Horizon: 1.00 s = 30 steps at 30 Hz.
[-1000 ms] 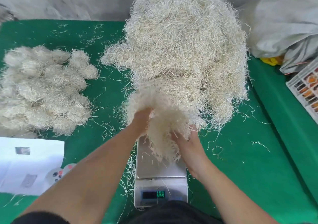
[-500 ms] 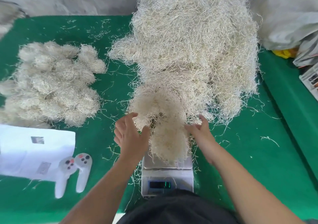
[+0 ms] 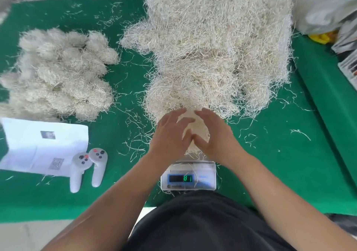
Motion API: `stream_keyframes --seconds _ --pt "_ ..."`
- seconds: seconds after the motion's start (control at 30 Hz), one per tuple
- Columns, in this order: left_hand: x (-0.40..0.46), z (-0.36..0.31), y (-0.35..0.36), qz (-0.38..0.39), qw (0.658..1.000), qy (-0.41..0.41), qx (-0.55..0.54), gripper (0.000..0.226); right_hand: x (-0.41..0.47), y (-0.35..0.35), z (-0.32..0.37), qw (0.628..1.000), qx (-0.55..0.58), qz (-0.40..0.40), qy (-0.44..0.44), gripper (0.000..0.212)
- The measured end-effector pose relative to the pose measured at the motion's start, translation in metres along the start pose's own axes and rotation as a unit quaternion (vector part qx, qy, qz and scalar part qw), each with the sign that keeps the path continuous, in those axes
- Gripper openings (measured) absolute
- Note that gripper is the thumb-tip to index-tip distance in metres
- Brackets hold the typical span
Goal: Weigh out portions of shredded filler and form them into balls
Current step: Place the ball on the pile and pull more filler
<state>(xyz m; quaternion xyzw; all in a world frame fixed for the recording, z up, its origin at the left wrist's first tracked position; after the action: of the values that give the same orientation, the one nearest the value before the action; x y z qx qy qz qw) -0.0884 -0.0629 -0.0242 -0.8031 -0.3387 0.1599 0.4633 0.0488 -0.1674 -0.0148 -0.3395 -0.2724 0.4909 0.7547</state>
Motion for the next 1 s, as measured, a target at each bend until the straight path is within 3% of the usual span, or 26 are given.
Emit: stream_keyframes --seconds 0.5,0.6,0.7,0.83,0.9,1.0 --pt "-0.018 0.008 0.0 -0.04 0.998 -0.03 -0.028 0.033 -0.016 0.007 -0.007 1.0 -0.003 0.011 0.024 0.071" --pt "-0.018 0.019 0.004 -0.066 0.987 -0.089 -0.113 0.031 -0.018 0.01 -0.008 0.999 0.0 0.012 0.035 0.07" --pt "-0.007 0.04 0.005 -0.116 0.949 -0.203 -0.213 0.03 -0.019 0.01 -0.011 0.999 0.001 0.017 0.048 0.068" --pt "0.025 0.07 0.006 -0.137 0.914 -0.327 -0.197 0.058 -0.014 0.007 -0.013 0.998 0.02 0.008 0.064 0.065" --pt "0.049 0.081 0.002 -0.131 0.923 -0.333 -0.14 0.078 -0.011 0.005 -0.013 0.998 0.027 0.007 0.063 0.063" --pt "0.085 0.101 -0.002 -0.044 0.945 -0.323 -0.017 0.093 -0.005 0.003 -0.013 0.997 0.041 0.002 0.061 0.062"
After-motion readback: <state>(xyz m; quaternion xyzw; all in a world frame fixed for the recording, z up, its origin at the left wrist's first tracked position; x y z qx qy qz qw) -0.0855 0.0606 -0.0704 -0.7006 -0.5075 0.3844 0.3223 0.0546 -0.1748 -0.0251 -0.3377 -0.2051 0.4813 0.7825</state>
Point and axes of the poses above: each hand's wrist, its own x-axis towards the middle knuckle, its own y-axis out of the palm, z = x × y, the point moved 2 cm from there along x, towards the middle knuckle, and after that the axes turned 3 degrees about -z, right-handed, at the moved point
